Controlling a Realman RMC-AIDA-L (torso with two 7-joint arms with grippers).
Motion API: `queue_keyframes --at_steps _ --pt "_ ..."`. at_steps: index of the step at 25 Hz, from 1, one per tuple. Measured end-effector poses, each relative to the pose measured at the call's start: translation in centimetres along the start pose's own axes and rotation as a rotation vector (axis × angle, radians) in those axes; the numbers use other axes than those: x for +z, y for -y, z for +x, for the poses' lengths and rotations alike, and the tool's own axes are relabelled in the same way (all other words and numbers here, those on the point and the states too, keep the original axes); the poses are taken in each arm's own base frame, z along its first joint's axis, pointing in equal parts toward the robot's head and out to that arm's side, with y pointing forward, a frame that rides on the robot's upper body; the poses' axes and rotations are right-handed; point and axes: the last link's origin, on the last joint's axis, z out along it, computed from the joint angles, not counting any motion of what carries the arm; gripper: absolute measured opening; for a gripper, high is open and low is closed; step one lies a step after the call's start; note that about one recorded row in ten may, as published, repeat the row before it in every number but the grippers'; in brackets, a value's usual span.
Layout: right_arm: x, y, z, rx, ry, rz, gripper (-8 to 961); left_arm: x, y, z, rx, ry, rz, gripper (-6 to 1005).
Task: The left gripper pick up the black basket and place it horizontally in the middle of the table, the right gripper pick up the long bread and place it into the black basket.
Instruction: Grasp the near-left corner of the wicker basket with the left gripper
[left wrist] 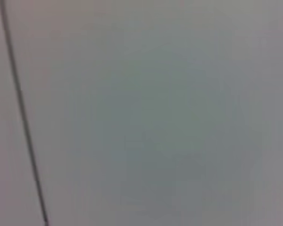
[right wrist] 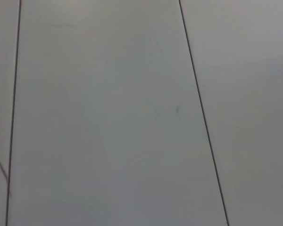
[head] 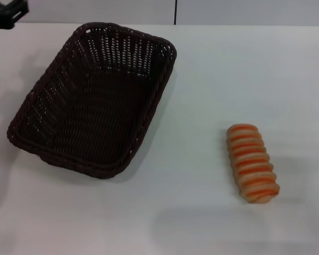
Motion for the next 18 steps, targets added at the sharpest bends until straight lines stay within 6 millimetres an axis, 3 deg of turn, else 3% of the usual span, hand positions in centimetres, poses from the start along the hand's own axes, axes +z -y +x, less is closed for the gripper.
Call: queue_keyframes --at_steps 10,18 --pt "0.4 0.2 0.3 -0.009 -0.012 -0.002 805 0.8 -3.4 2.6 0.147 0.330 -0.102 761" --pt "0.3 0.3 0.3 -0.010 -0.015 -0.010 805 1.4 -3.7 2.8 0.191 0.408 -0.155 750"
